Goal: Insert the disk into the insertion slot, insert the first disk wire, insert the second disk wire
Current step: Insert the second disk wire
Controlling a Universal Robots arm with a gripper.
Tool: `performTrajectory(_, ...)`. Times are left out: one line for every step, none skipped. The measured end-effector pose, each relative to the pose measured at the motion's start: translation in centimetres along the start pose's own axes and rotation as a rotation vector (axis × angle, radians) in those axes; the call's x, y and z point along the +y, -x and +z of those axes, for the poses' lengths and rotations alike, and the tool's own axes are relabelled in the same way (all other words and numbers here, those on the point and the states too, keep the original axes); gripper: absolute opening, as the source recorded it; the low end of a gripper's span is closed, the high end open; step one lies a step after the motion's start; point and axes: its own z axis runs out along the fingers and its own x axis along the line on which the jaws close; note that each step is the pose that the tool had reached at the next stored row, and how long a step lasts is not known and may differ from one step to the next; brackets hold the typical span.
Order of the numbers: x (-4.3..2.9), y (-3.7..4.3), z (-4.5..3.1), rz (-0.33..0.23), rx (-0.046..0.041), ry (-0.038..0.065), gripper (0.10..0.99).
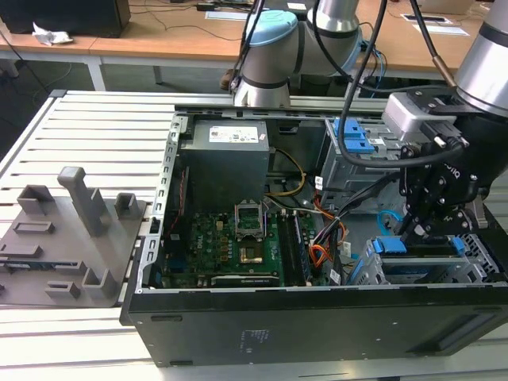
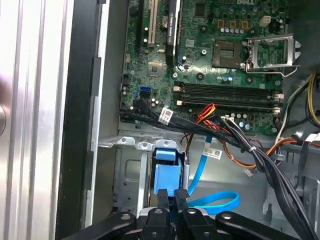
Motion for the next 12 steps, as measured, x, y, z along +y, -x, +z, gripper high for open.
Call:
performTrajectory(-0.42,0.05,-0.02,0.007,-0.0002,0.001,0.165)
performTrajectory(-0.57,0.09,-0.03,0.009,-0.0003,0.001,0.165)
performTrajectory(-0.79,0.13,-0.03,0.013,-0.0004,0.001,0.165)
performTrajectory(-0.92,0.17,-0.04,0.017,-0.0005,0.001,0.165)
performTrajectory(-1.04,0.20,-0.05,0.021,-0.0006,0.002,0.165)
performTrajectory(-1.20,0.27,-0.06,0.029,-0.0009,0.002,0.165)
performTrajectory(-1.28,0.29,-0.06,0.036,-0.0010,0.003,0.165)
performTrajectory(-1.35,0.29,-0.06,0.039,-0.0011,0.003,0.165)
performTrajectory(-1.41,0.29,-0.04,0.041,-0.0014,0.004,0.165)
performTrajectory(-1.43,0.24,-0.01,0.042,-0.0014,0.005,0.165)
performTrajectory(-1.45,0.21,0.05,0.043,-0.0016,0.005,0.165)
performTrajectory(-1.47,0.21,0.11,0.043,-0.0014,0.006,0.165)
